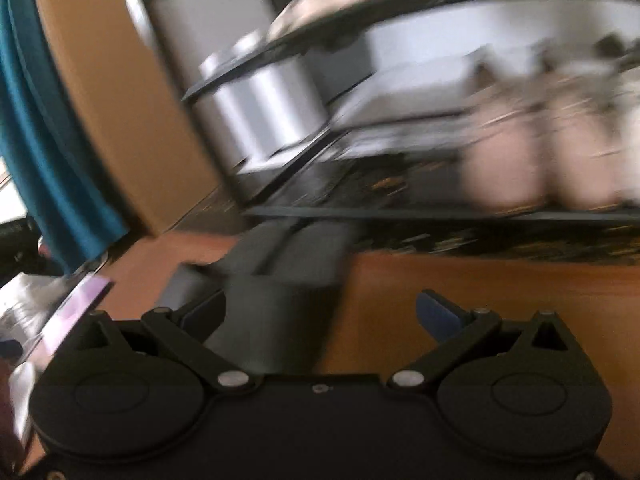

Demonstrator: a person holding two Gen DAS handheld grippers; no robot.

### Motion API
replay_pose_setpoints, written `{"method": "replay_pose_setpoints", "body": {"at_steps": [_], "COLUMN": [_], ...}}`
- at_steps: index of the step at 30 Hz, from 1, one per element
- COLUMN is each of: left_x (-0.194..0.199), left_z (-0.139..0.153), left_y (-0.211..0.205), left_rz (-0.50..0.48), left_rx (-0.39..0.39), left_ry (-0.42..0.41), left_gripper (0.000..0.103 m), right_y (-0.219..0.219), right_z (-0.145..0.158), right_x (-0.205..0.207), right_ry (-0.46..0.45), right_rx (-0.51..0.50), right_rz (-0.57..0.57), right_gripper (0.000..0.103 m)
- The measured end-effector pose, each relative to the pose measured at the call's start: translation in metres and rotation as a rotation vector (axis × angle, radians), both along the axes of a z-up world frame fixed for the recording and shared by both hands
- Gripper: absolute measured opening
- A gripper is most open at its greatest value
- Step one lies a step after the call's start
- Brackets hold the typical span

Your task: Organize scattered shoes

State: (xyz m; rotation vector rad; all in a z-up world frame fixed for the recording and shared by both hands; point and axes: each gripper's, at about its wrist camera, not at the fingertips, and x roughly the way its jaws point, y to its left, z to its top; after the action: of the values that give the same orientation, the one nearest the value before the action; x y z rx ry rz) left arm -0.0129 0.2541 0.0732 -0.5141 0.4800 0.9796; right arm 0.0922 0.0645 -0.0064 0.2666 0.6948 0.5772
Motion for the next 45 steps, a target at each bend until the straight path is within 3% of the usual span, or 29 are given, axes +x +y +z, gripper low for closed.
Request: {"method": "replay_pose_setpoints", "body": {"at_steps": [2, 4, 6, 10, 17, 24, 29, 35, 41, 45], "left_x": [0.004, 0.006, 0.008, 0.011, 0.012, 0.012, 0.014, 0.017, 0.019, 0.021], "left_z": [-0.006, -0.012, -0.018, -0.026, -0.025, -0.028, -0.030, -0.030, -0.029, -0.027], "left_y": [0.005, 0.010, 0.016, 0.020, 0.016, 0.019, 0.020, 0.017, 0.014, 0.010], "left_rz": [0.003, 0.026, 0.057, 0.088, 0.067, 0.083, 0.074, 0.038, 0.025, 0.016], "left_rx": [-0.019, -0.039, -0.059, -0.062, -0.034, -0.056, -0.066, -0.072, -0.059, -0.030], "left_ry": [0.000, 0.008, 0.021, 0.043, 0.050, 0.056, 0.061, 0.066, 0.068, 0.076], "left_gripper": [0.102, 0.102, 0.102, 0.102, 0.102, 0.102, 0.102, 0.102, 0.102, 0.102], "right_y": [0.040, 0.069, 0.071, 0.072, 0.113, 0.119, 0.089, 0.021, -0.049, -0.066], "right_z": [-0.009, -0.014, -0.014, -0.021, -0.029, -0.035, -0.031, -0.025, -0.022, -0.009], "right_x": [0.012, 0.011, 0.007, 0.025, 0.032, 0.036, 0.034, 0.019, 0.014, 0.003], "right_ry": [0.013, -0.045, -0.077, 0.028, 0.003, 0.008, 0.059, 0.097, 0.113, 0.110], "right_rx": [-0.068, -0.174, -0.174, -0.058, -0.261, -0.260, -0.260, -0.264, -0.139, -0.079], "right_rz": [0.089, 0.171, 0.114, -0.024, -0.144, -0.188, -0.097, 0.000, 0.144, 0.176], "right_gripper": [0.103, 0.103, 0.103, 0.103, 0.103, 0.103, 0.101, 0.100, 0.100, 0.100]}}
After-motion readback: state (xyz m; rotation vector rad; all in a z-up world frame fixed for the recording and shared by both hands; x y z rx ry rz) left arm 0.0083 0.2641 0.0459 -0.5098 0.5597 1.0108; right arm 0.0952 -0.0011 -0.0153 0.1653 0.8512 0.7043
